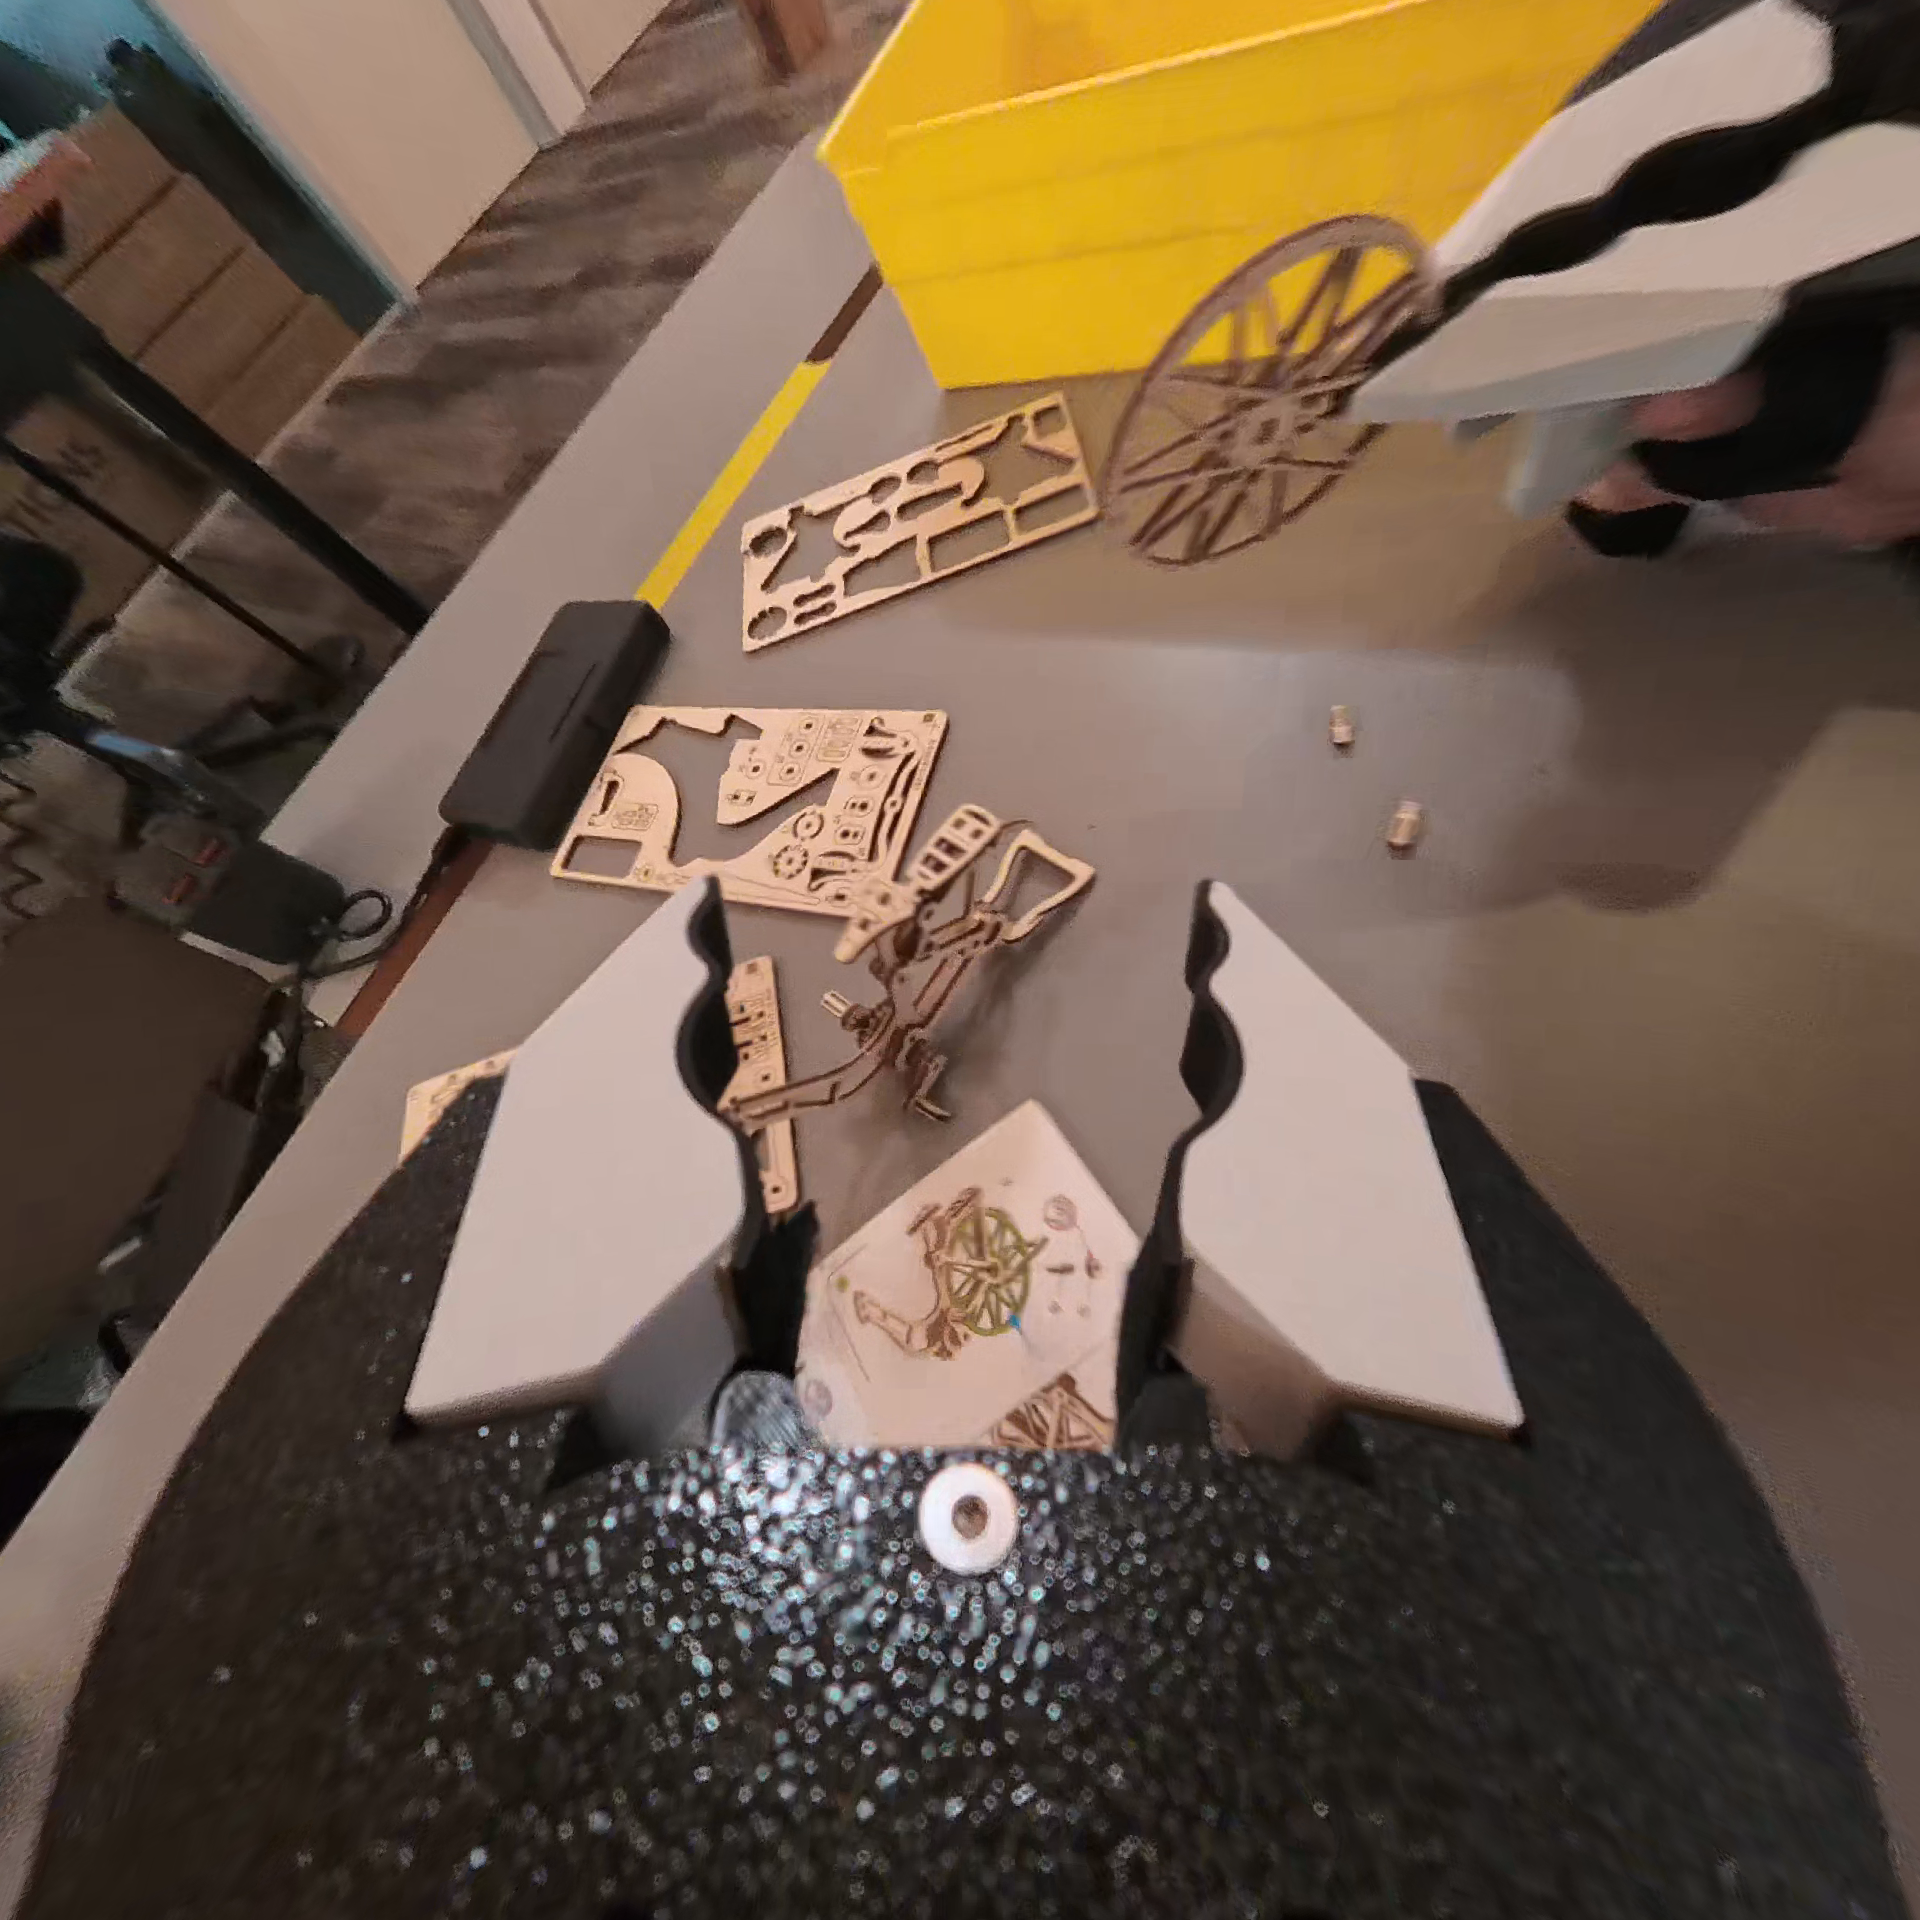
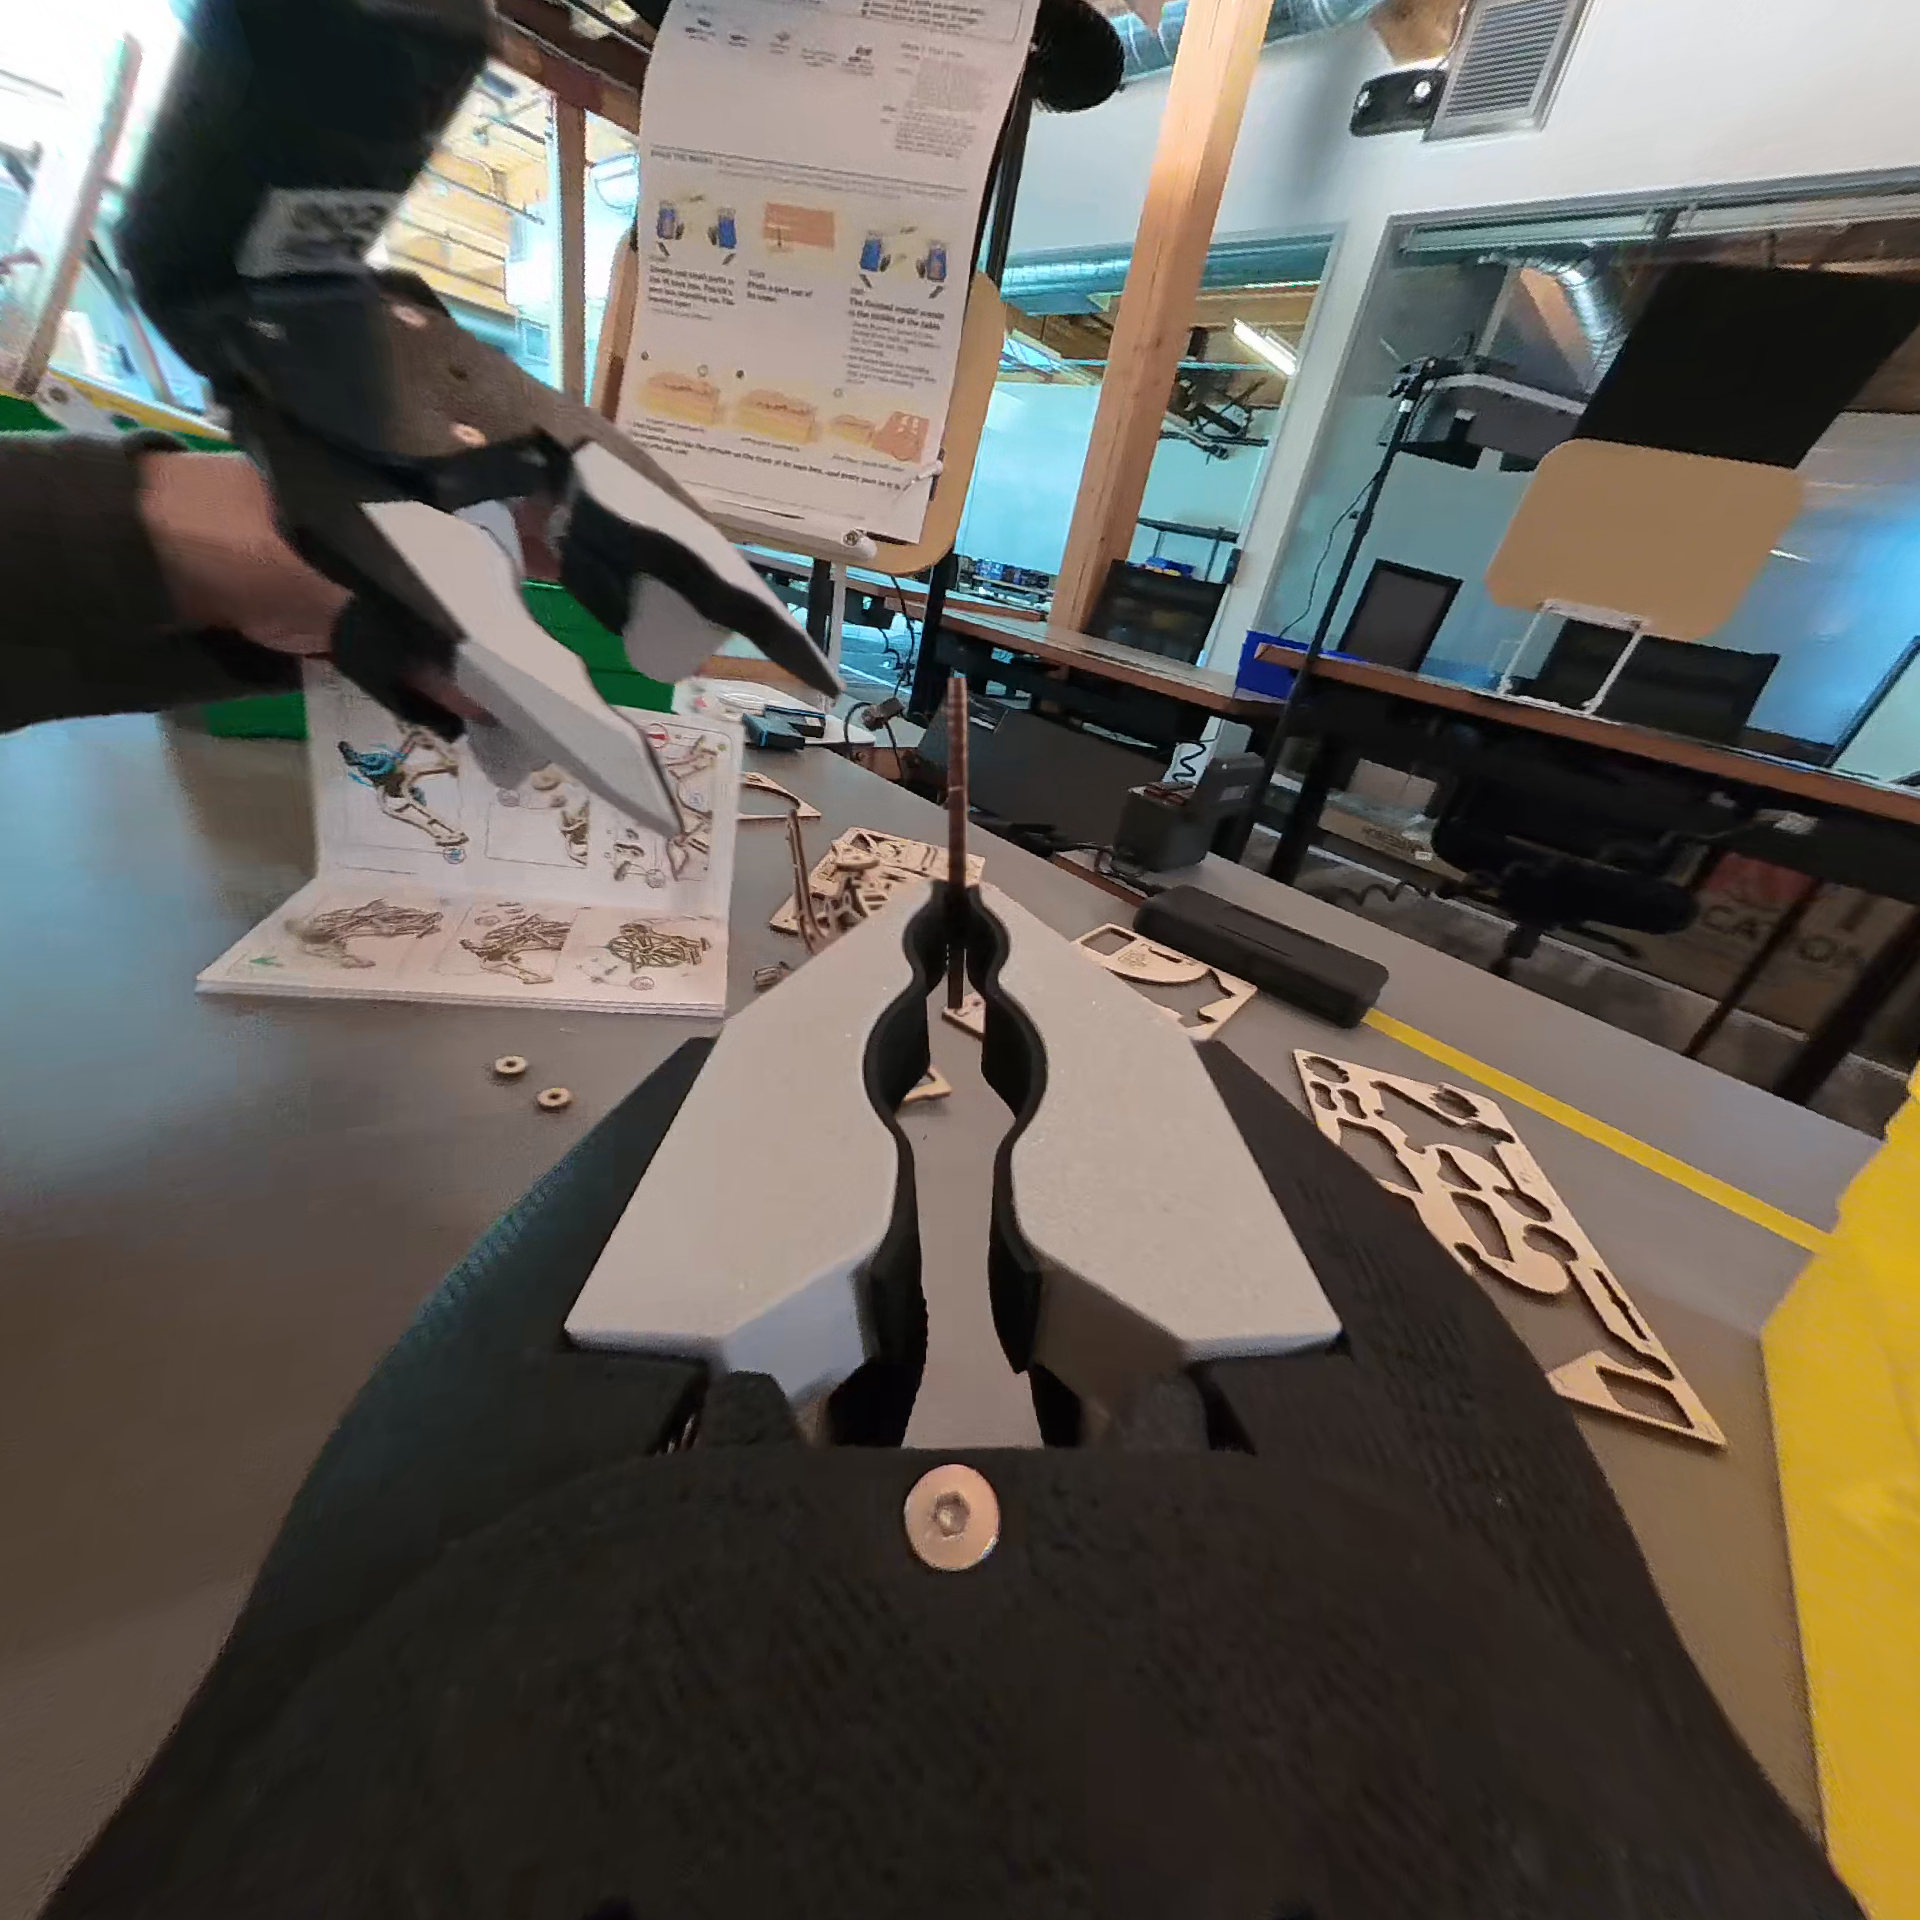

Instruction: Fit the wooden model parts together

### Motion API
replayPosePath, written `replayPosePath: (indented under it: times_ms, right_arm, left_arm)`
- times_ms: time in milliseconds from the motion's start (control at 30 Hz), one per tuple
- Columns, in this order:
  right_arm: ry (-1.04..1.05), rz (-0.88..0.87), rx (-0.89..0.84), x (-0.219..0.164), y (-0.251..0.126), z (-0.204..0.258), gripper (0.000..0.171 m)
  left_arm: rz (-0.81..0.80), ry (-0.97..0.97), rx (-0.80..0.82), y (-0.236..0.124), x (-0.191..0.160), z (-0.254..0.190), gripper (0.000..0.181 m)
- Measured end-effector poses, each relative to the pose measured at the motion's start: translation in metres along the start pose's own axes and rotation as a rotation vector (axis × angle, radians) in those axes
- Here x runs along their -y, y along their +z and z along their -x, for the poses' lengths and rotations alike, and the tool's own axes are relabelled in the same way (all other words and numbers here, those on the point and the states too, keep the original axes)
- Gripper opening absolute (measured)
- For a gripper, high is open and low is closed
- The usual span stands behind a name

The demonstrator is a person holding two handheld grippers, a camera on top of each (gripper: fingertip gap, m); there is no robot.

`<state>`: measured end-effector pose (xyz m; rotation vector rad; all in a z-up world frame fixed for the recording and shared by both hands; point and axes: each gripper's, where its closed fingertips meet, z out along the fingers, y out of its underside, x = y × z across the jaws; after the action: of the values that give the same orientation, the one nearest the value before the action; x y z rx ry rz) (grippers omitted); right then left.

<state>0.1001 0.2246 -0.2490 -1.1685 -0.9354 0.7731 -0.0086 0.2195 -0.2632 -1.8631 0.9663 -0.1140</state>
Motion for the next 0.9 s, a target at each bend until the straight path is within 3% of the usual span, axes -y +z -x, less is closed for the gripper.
replayPosePath:
  times_ms: [100,200,500,667,767,900]
  right_arm:
    - [0.039,-0.013,0.008,0.0,-0.001,-0.002,0.0]
    - [0.058,-0.026,0.018,0.002,-0.001,-0.001,0.0]
    - [0.082,-0.044,0.034,0.006,-0.001,0.0,0.0]
    - [0.088,-0.049,0.041,0.008,-0.002,0.001,0.0]
    - [0.09,-0.05,0.041,0.008,-0.002,0.0,0.0]
    - [0.101,-0.058,0.039,0.009,-0.003,-0.001,0.0]
  left_arm:
    - [0.094,-0.059,-0.052,0.021,-0.012,0.016,0.092]
    - [0.137,-0.092,-0.106,0.037,-0.026,0.021,0.086]
    - [0.284,0.044,-0.144,0.058,-0.06,0.019,0.045]
    - [0.252,0.053,-0.144,0.063,-0.053,0.019,0.033]
    - [0.25,0.057,-0.148,0.066,-0.05,0.018,0.034]
    - [0.266,0.067,-0.146,0.068,-0.048,0.017,0.057]
